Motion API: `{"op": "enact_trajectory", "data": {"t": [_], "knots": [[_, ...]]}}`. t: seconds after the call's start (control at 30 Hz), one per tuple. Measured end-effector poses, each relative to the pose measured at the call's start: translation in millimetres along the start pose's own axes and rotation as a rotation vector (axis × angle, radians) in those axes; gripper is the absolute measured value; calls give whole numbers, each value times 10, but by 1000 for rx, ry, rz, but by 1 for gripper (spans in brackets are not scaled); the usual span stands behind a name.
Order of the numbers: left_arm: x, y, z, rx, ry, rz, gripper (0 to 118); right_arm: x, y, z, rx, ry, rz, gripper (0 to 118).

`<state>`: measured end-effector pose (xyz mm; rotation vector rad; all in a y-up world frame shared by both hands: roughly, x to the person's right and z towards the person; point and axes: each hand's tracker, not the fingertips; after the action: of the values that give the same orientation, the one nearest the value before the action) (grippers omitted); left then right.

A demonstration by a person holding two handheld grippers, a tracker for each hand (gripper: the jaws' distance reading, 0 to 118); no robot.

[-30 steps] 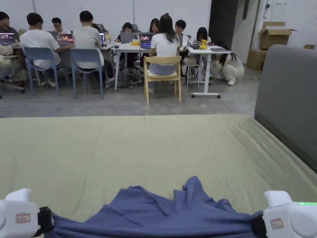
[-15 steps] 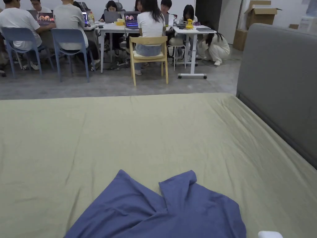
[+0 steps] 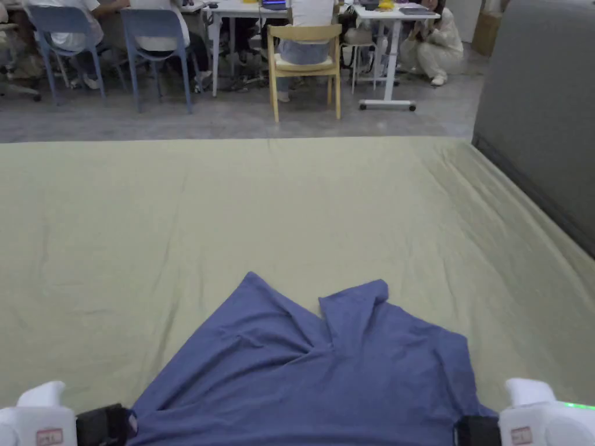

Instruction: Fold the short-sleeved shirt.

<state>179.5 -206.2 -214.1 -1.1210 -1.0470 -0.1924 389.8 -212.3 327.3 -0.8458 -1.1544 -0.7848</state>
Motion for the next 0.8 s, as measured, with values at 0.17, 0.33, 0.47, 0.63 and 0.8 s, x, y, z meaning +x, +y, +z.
{"op": "enact_trajectory", "data": {"t": [0.17, 0.33, 0.47, 0.63, 0.8], "knots": [[236, -29, 692, 219, -10, -106, 118, -114, 263, 958, 345, 27, 6, 118], [245, -373, 605, 130, 99, -95, 117, -414, 111, 1205, 419, 70, 12, 109], [13, -363, 426, 114, 149, 5, 0, -713, -49, 1060, 380, 38, 173, 3], [-72, -136, 36, 57, 293, -38, 103, -817, -83, 1027, 371, 101, 215, 3], [-273, 17, -580, -63, 306, -67, 118, -789, -20, 956, 350, 128, 202, 3]]}}
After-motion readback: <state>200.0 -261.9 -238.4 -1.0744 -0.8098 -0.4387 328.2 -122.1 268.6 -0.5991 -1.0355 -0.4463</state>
